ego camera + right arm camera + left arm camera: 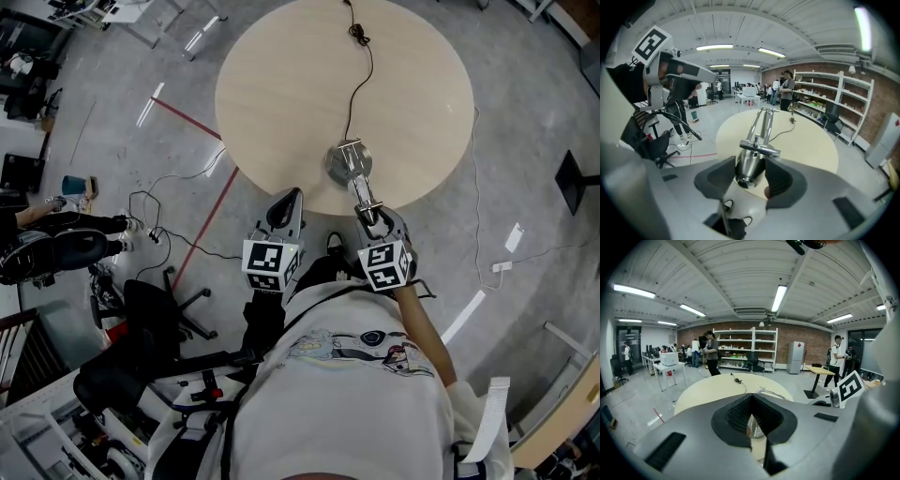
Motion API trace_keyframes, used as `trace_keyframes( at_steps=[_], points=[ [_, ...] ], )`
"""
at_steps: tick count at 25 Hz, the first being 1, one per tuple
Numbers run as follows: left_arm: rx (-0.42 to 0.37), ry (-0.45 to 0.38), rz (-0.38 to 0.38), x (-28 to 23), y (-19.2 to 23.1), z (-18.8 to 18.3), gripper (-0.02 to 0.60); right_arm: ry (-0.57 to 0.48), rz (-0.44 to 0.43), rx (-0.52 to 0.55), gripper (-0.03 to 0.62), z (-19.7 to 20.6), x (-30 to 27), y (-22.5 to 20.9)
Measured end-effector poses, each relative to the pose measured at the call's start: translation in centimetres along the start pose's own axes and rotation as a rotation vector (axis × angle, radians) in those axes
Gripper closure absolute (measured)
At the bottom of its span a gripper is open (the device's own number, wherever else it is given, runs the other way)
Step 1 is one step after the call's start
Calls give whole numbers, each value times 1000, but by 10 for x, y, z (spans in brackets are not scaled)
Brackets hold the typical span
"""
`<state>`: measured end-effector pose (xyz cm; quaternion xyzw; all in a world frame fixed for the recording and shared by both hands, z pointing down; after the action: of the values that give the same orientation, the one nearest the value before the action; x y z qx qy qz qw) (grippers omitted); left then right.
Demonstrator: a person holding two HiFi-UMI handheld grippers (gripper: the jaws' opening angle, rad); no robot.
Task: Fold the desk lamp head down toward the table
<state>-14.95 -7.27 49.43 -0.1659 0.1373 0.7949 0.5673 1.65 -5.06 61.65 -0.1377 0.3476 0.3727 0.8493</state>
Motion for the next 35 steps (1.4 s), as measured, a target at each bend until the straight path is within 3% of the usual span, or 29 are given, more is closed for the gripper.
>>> trace_keyframes(
  at_steps=[35],
  points=[
    [21,7,-37,2,17,8,578,103,-44,-124,418,30,-51,-10]
  ],
)
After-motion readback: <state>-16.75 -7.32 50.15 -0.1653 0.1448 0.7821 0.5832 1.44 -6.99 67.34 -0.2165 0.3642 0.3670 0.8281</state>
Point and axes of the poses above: the fingertips, and each gripper's own axes: x backward along the fingers, y to its left, z out of its underside, the point moved 3 cm from there along x, backward along the fingers, and after that the axes turned 1 degree about -z, right-handed, at the moved point
